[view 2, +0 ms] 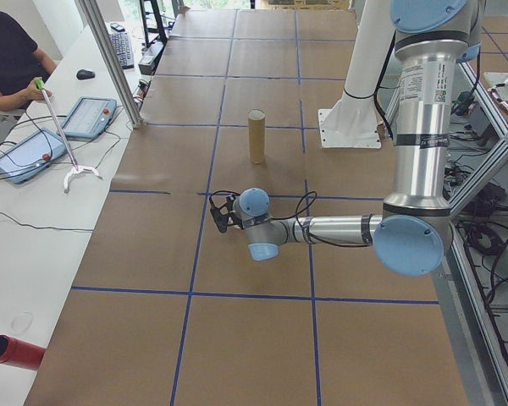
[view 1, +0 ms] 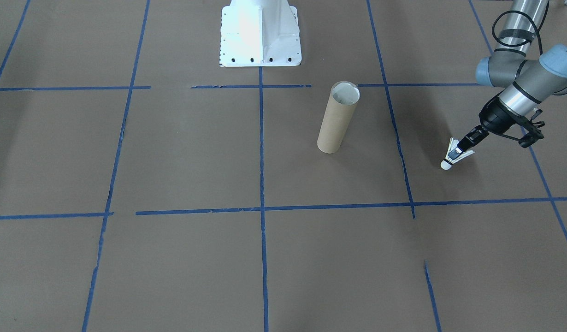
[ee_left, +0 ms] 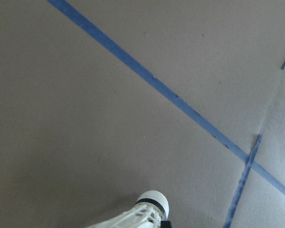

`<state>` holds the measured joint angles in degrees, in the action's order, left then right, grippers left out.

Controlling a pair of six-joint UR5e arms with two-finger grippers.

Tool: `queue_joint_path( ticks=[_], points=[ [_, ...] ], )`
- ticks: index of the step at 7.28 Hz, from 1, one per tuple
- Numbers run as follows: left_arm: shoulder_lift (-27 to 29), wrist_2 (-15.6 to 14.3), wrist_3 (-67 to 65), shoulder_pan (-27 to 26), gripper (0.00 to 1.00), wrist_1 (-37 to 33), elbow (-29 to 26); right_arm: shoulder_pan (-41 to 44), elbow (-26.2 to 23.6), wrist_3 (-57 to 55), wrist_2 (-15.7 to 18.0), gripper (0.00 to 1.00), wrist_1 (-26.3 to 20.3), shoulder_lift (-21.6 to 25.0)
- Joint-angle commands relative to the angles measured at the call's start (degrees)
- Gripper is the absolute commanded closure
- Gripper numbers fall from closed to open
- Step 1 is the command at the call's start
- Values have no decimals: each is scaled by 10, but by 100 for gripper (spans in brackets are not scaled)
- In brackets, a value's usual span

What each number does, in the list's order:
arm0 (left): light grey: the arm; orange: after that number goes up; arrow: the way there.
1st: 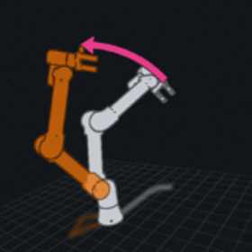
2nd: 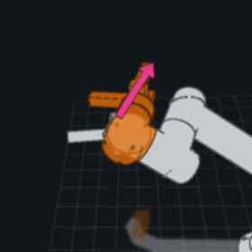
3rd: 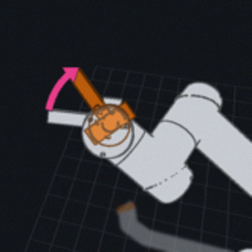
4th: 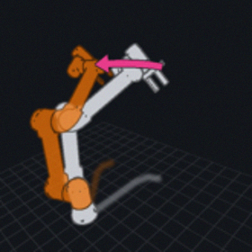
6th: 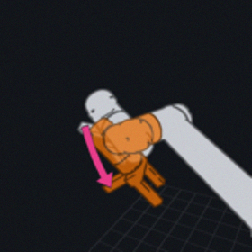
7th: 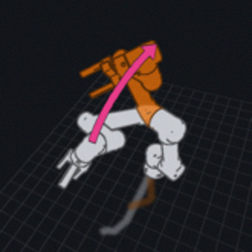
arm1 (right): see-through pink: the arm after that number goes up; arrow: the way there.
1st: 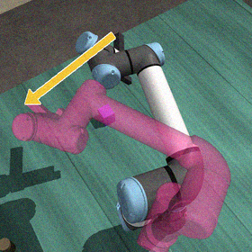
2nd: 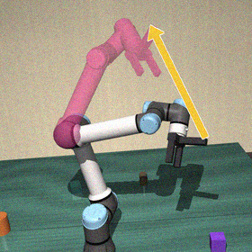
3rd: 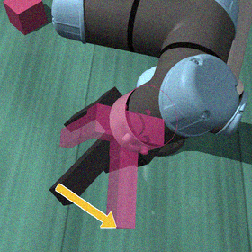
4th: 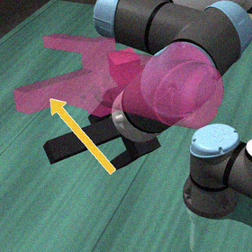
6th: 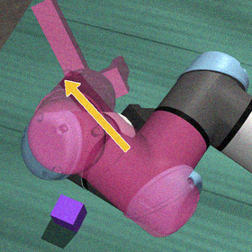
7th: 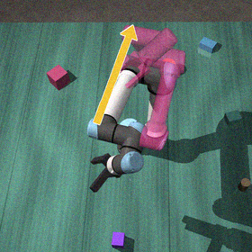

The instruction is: Collect badminton balls into bucket

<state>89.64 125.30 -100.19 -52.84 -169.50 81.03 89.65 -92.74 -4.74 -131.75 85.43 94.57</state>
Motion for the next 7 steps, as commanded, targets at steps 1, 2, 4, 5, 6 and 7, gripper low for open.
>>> queue_joint_path(
  ticks=[1, 2, 4, 5, 6, 7],
  points=[
    [3, 91, -1, -44, 100, 41, 54, 0, 0, 0, 0, 0, 0, 0],
    [7, 132, -1, -59, 100, 110, 97, 0, -1, 0, 0, 0, 0, 0],
    [8, 146, 7, -67, 100, 200, 193, 0, -1, 0, 0, 0, 0, 0],
    [7, 157, 71, -81, 100, 227, 231, 0, 0, 0, 0, 0, 0, 0],
    [7, 172, 147, -101, 100, 292, 266, 0, -1, 0, 0, 0, 0, 0],
    [4, 173, 191, -116, 100, 327, 299, 0, -1, 0, 0, 0, 0, 0]
  ],
)
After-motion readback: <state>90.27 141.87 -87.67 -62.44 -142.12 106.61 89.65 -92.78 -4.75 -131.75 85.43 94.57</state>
